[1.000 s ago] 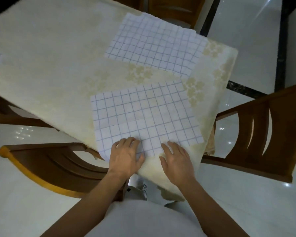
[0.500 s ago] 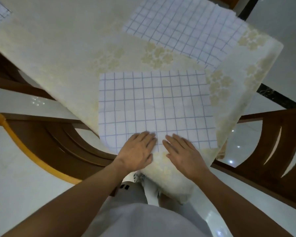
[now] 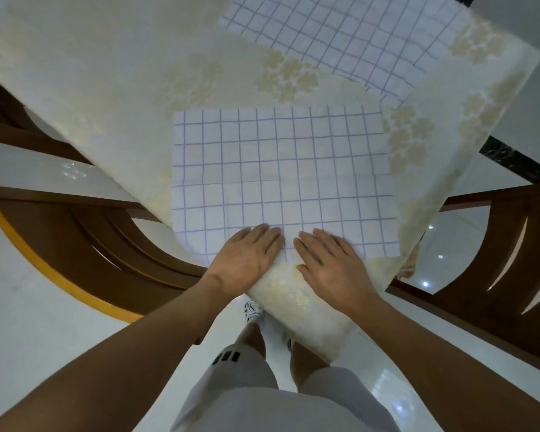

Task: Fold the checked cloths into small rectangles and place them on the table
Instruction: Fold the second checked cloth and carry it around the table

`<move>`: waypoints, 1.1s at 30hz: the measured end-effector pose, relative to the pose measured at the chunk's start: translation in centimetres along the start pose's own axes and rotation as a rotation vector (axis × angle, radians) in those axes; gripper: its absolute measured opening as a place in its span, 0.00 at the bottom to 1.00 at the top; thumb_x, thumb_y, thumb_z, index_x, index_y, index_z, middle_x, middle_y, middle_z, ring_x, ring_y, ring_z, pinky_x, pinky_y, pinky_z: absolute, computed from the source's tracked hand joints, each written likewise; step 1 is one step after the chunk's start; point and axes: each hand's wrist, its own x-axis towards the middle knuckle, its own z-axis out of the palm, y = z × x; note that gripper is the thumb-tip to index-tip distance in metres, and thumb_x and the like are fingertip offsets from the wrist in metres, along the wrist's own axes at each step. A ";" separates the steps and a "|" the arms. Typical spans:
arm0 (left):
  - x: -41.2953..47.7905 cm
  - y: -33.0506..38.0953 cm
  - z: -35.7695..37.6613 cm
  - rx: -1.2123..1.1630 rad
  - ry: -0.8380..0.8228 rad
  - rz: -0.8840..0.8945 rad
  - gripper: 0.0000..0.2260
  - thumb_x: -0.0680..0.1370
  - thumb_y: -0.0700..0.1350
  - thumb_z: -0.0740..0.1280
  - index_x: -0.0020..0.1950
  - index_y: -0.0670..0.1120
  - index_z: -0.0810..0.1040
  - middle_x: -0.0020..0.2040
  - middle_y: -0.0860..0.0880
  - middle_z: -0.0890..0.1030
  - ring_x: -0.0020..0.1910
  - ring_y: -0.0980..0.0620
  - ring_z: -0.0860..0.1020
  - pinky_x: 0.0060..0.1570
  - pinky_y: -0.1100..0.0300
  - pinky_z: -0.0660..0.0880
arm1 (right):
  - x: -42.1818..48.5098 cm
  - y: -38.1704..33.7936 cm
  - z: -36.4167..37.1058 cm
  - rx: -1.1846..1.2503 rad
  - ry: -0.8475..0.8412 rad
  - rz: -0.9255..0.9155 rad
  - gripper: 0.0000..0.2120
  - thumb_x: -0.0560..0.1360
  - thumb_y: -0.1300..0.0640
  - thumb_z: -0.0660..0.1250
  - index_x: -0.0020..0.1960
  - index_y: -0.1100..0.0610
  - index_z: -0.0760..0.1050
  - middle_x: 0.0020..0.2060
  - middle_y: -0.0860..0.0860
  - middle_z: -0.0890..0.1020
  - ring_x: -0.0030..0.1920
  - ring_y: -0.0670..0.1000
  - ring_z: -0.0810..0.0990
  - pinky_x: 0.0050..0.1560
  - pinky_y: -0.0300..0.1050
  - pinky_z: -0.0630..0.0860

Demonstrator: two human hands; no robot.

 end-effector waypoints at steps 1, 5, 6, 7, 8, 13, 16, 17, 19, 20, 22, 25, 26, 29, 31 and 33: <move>0.0 0.0 0.0 -0.024 0.010 0.002 0.30 0.63 0.39 0.81 0.64 0.39 0.78 0.62 0.41 0.80 0.61 0.41 0.79 0.56 0.48 0.80 | 0.1 -0.2 0.0 0.006 -0.007 0.012 0.23 0.82 0.48 0.60 0.73 0.58 0.69 0.71 0.56 0.74 0.71 0.59 0.71 0.68 0.59 0.71; -0.4 -1.1 0.1 -0.162 0.053 0.019 0.27 0.69 0.38 0.76 0.67 0.39 0.77 0.66 0.42 0.78 0.63 0.43 0.78 0.60 0.50 0.77 | 0.2 0.1 0.1 0.014 0.013 0.009 0.24 0.83 0.48 0.59 0.74 0.59 0.68 0.71 0.56 0.73 0.72 0.58 0.71 0.70 0.58 0.69; -0.7 -1.6 0.1 -0.197 0.053 0.025 0.26 0.71 0.38 0.73 0.69 0.40 0.75 0.68 0.42 0.77 0.65 0.43 0.77 0.63 0.49 0.76 | 0.2 0.4 0.2 0.015 0.033 0.012 0.23 0.83 0.50 0.59 0.74 0.59 0.69 0.71 0.56 0.74 0.72 0.58 0.71 0.70 0.57 0.68; -1.0 -2.4 0.1 -0.210 0.048 0.031 0.26 0.73 0.38 0.70 0.71 0.41 0.73 0.70 0.43 0.75 0.68 0.43 0.75 0.66 0.49 0.74 | 0.0 0.8 0.3 0.017 0.057 0.019 0.21 0.83 0.52 0.60 0.74 0.59 0.69 0.70 0.56 0.74 0.71 0.58 0.71 0.71 0.57 0.68; -1.4 -3.1 0.0 -0.205 0.033 0.033 0.28 0.74 0.37 0.70 0.74 0.42 0.70 0.72 0.43 0.72 0.70 0.44 0.72 0.68 0.49 0.71 | -0.1 1.2 0.4 0.018 0.076 0.027 0.21 0.82 0.55 0.60 0.73 0.59 0.69 0.70 0.56 0.74 0.71 0.57 0.71 0.72 0.56 0.67; -3.8 -6.0 -0.4 -0.188 -0.050 0.010 0.40 0.68 0.33 0.75 0.78 0.46 0.64 0.76 0.46 0.67 0.75 0.47 0.66 0.75 0.51 0.60 | -0.8 3.1 0.9 0.051 0.109 0.044 0.21 0.80 0.61 0.57 0.72 0.59 0.72 0.71 0.56 0.74 0.72 0.58 0.70 0.72 0.57 0.66; -4.9 -6.7 -0.6 -0.215 -0.089 -0.031 0.42 0.73 0.30 0.69 0.79 0.51 0.50 0.80 0.48 0.57 0.79 0.51 0.56 0.75 0.56 0.46 | -1.3 3.6 0.8 0.071 0.135 0.051 0.21 0.80 0.61 0.57 0.71 0.59 0.72 0.70 0.55 0.74 0.72 0.58 0.70 0.71 0.59 0.68; -5.1 -6.8 -0.6 -0.222 -0.125 -0.034 0.42 0.75 0.31 0.66 0.79 0.52 0.45 0.81 0.50 0.51 0.79 0.53 0.51 0.74 0.59 0.42 | -1.6 3.7 0.8 0.075 0.141 0.048 0.21 0.79 0.62 0.57 0.71 0.59 0.72 0.71 0.55 0.74 0.72 0.58 0.70 0.71 0.59 0.68; -5.1 -6.4 -0.8 -0.215 -0.173 -0.034 0.43 0.77 0.34 0.66 0.78 0.54 0.39 0.80 0.53 0.45 0.78 0.56 0.44 0.72 0.61 0.38 | -2.2 3.9 0.6 0.082 0.154 0.037 0.21 0.79 0.62 0.58 0.72 0.59 0.72 0.71 0.55 0.74 0.73 0.57 0.70 0.70 0.60 0.68; -5.0 -6.1 -0.8 -0.222 -0.154 -0.025 0.44 0.77 0.36 0.68 0.79 0.54 0.39 0.80 0.53 0.45 0.78 0.56 0.45 0.73 0.61 0.39 | -2.5 3.9 0.4 0.087 0.164 0.034 0.21 0.79 0.63 0.59 0.72 0.58 0.71 0.71 0.55 0.73 0.73 0.57 0.70 0.70 0.60 0.68; -4.7 -5.6 -1.1 -0.239 -0.110 0.018 0.46 0.74 0.39 0.72 0.81 0.53 0.45 0.81 0.52 0.51 0.79 0.54 0.52 0.75 0.59 0.47 | -2.8 4.0 0.3 0.098 0.182 0.036 0.21 0.80 0.62 0.60 0.72 0.58 0.72 0.71 0.54 0.74 0.73 0.57 0.70 0.70 0.60 0.69; -4.1 -5.0 -0.9 -0.237 -0.058 0.054 0.47 0.67 0.36 0.77 0.80 0.50 0.57 0.78 0.50 0.64 0.75 0.51 0.65 0.72 0.55 0.54 | -2.8 3.9 0.6 0.128 0.179 0.025 0.20 0.80 0.61 0.61 0.72 0.57 0.73 0.70 0.53 0.75 0.73 0.57 0.70 0.70 0.59 0.69; -3.9 -4.9 -1.1 -0.250 -0.070 0.051 0.46 0.66 0.35 0.78 0.79 0.50 0.59 0.77 0.50 0.65 0.75 0.51 0.66 0.72 0.54 0.55 | -2.8 4.2 0.7 0.138 0.172 0.026 0.21 0.79 0.62 0.62 0.72 0.57 0.73 0.71 0.53 0.74 0.73 0.57 0.70 0.71 0.59 0.68; -4.5 -5.3 -0.8 -0.289 -0.120 0.026 0.43 0.73 0.35 0.72 0.80 0.55 0.53 0.79 0.54 0.58 0.78 0.54 0.59 0.77 0.55 0.57 | -2.9 5.3 1.2 0.140 0.160 0.050 0.23 0.78 0.63 0.61 0.72 0.57 0.71 0.72 0.53 0.73 0.74 0.57 0.68 0.71 0.60 0.68; -5.1 -5.7 -0.9 -0.282 -0.156 0.011 0.41 0.77 0.35 0.68 0.80 0.56 0.47 0.80 0.56 0.53 0.79 0.57 0.53 0.78 0.57 0.53 | -3.3 5.7 1.4 0.125 0.156 0.038 0.23 0.78 0.63 0.59 0.73 0.58 0.70 0.72 0.53 0.72 0.74 0.57 0.68 0.72 0.60 0.67; -5.5 -5.4 -1.4 -0.275 -0.183 0.010 0.39 0.79 0.37 0.65 0.80 0.57 0.45 0.80 0.57 0.49 0.79 0.58 0.49 0.77 0.61 0.46 | -3.8 6.0 1.6 0.123 0.123 0.002 0.23 0.78 0.63 0.58 0.74 0.58 0.69 0.73 0.53 0.71 0.75 0.57 0.66 0.73 0.58 0.66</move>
